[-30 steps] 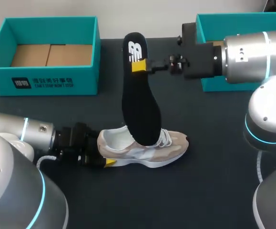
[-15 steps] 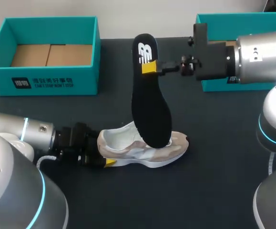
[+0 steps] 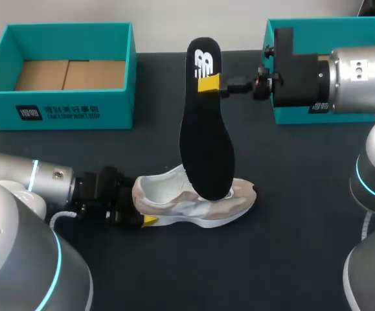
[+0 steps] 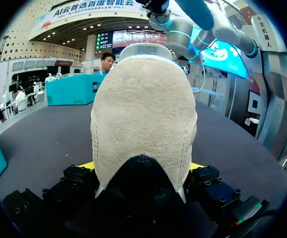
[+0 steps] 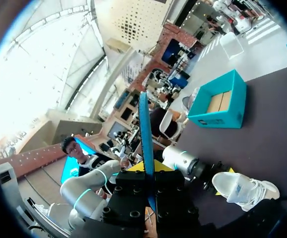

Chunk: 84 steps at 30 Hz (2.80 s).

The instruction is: Take the shoe out of the shoebox, open the shoe tongue, remove and reinsert the insole, then place the shoe into the shoebox

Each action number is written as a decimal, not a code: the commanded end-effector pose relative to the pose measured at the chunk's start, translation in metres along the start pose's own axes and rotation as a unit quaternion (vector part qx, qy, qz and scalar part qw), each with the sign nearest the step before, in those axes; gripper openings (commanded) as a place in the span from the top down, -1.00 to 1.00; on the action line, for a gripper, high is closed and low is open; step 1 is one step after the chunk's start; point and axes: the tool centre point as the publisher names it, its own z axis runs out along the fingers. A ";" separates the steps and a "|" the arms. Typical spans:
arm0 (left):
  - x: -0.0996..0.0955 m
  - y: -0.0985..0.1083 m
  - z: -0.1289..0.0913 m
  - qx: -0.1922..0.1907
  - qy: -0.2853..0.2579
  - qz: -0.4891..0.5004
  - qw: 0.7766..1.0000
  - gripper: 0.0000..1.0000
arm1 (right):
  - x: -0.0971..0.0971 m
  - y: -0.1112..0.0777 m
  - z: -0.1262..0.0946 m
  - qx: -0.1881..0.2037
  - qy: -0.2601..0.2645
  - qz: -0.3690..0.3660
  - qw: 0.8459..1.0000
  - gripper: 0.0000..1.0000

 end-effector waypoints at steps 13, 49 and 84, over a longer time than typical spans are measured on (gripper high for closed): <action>0.002 0.004 0.005 0.000 0.000 0.000 1.000 1.00 | 0.044 -0.021 -0.018 0.018 0.044 -0.005 0.999 1.00; 0.002 0.004 0.005 0.000 0.000 0.000 1.000 1.00 | 0.052 -0.016 -0.023 0.066 0.057 -0.026 0.996 1.00; 0.005 -0.029 -0.035 -0.102 0.001 -0.031 0.994 -1.00 | 0.052 -0.016 -0.023 0.066 0.057 -0.026 0.996 1.00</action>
